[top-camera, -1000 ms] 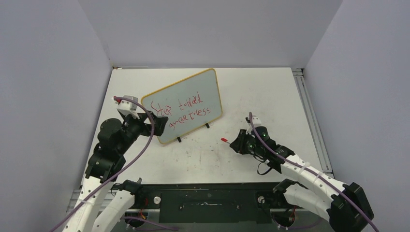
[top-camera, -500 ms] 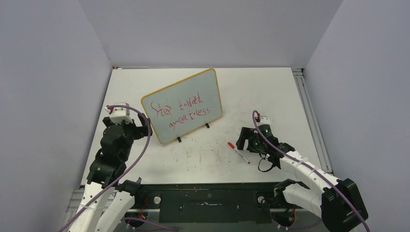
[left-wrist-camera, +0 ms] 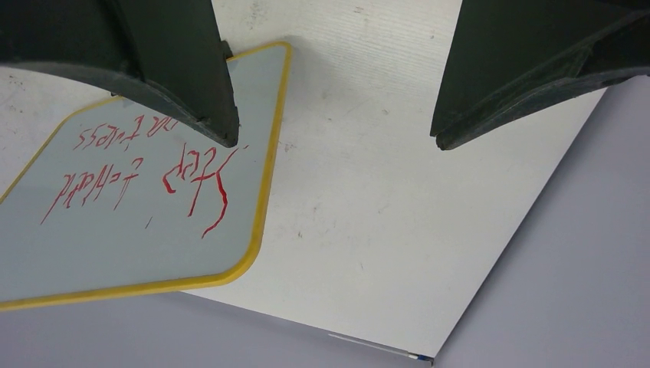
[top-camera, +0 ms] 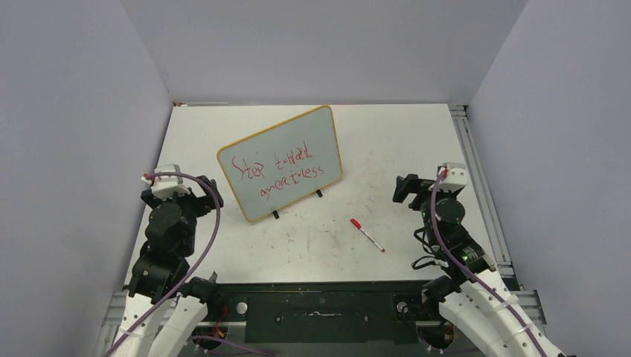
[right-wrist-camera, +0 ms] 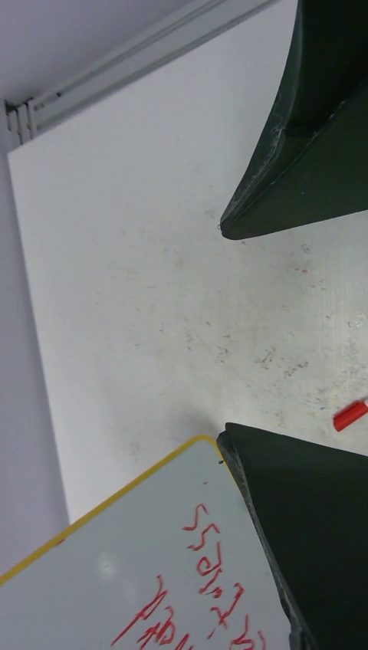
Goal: Write a sentence on the whiteboard
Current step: Reset both arms
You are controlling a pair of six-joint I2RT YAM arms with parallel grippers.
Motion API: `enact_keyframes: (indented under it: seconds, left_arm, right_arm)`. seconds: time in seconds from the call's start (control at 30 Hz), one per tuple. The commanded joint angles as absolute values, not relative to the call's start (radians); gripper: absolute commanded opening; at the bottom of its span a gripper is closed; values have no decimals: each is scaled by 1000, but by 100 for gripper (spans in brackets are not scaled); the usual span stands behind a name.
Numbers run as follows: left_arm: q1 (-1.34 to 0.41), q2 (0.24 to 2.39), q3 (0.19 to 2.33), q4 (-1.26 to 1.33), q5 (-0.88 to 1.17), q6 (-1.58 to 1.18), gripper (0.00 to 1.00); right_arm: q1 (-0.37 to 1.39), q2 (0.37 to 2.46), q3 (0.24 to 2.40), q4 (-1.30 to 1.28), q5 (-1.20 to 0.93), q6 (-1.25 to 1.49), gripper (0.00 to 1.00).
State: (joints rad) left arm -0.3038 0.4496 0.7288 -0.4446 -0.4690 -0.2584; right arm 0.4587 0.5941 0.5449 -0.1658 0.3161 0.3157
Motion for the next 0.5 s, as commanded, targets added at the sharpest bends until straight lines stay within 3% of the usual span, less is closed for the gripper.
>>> enact_keyframes:
  seconds: [0.0, 0.47]
  left_arm:
    - [-296, 424, 744, -398, -500, -263, 96]
    - [-295, 453, 766, -427, -479, -239, 96]
  right_arm:
    - [456, 515, 520, -54, 424, 225, 94]
    - [456, 501, 527, -59, 410, 224, 90]
